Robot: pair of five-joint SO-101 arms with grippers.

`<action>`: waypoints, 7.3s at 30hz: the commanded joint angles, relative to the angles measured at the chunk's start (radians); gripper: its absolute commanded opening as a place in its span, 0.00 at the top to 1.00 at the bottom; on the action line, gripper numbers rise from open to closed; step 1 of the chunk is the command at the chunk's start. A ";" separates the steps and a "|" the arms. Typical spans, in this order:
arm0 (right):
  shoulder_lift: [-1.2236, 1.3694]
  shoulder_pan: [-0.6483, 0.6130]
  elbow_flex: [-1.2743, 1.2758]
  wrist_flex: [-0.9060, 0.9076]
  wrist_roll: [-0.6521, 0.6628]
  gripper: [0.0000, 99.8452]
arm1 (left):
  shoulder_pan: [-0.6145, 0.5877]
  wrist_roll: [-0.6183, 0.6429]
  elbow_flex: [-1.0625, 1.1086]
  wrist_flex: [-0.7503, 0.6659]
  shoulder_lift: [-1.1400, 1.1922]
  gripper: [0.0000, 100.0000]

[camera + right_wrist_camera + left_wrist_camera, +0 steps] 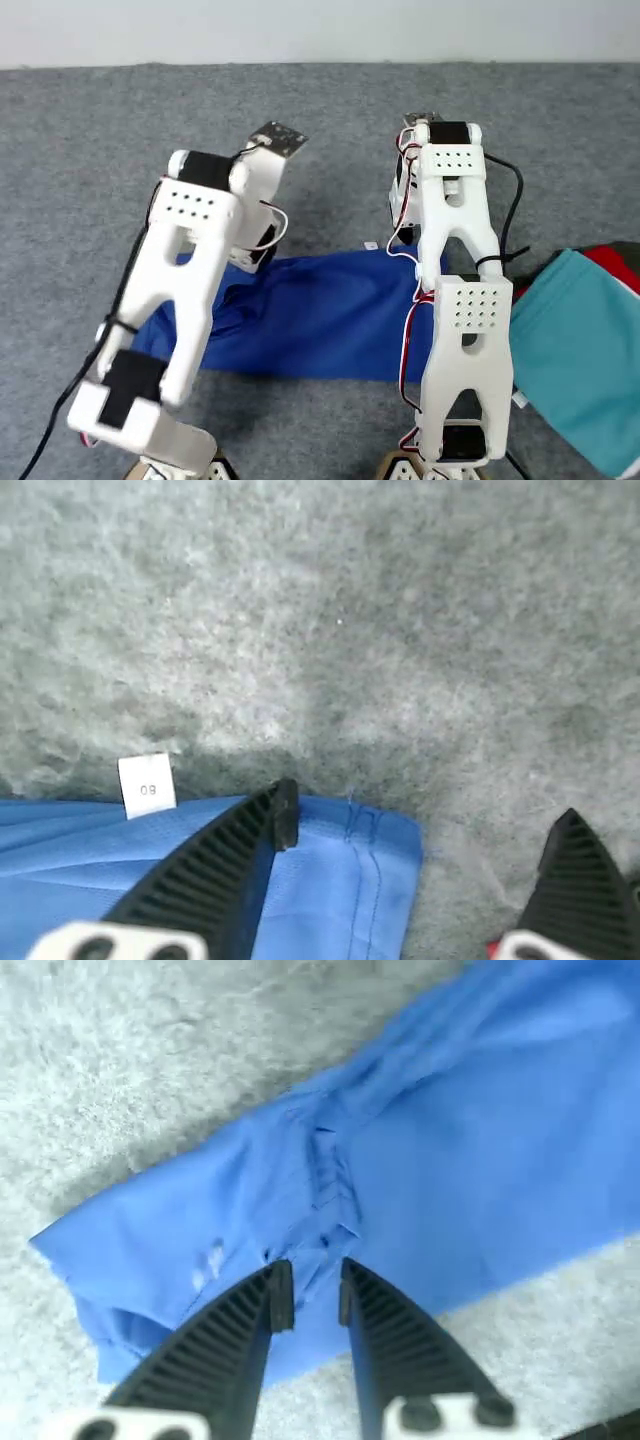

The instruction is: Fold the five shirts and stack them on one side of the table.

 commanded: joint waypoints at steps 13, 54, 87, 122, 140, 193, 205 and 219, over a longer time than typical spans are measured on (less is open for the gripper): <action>-0.693 0.013 0.847 -0.050 0.144 0.62 | -0.282 -0.002 -0.025 0.028 -0.081 0.91; -0.648 -0.154 1.218 -0.401 0.173 0.99 | -0.187 -0.006 0.087 0.026 -0.091 0.91; -0.602 -0.789 0.732 -0.535 0.103 0.99 | -0.852 -0.008 0.346 -0.037 -0.982 0.91; 0.148 -0.839 -0.635 0.039 0.110 0.54 | -0.973 0.037 0.444 -0.121 -1.094 0.91; 0.122 -0.854 -0.278 0.039 0.103 0.54 | -0.973 0.037 0.446 -0.121 -1.094 0.91; -0.463 -0.595 0.287 0.038 -0.018 0.54 | -0.968 0.008 0.518 -0.135 -1.092 0.91; -0.489 -0.745 0.535 -0.105 -0.071 0.54 | -0.968 0.008 0.518 -0.135 -1.092 0.91; -0.220 -0.748 0.534 -0.348 -0.054 0.54 | -0.968 0.008 0.518 -0.135 -1.092 0.91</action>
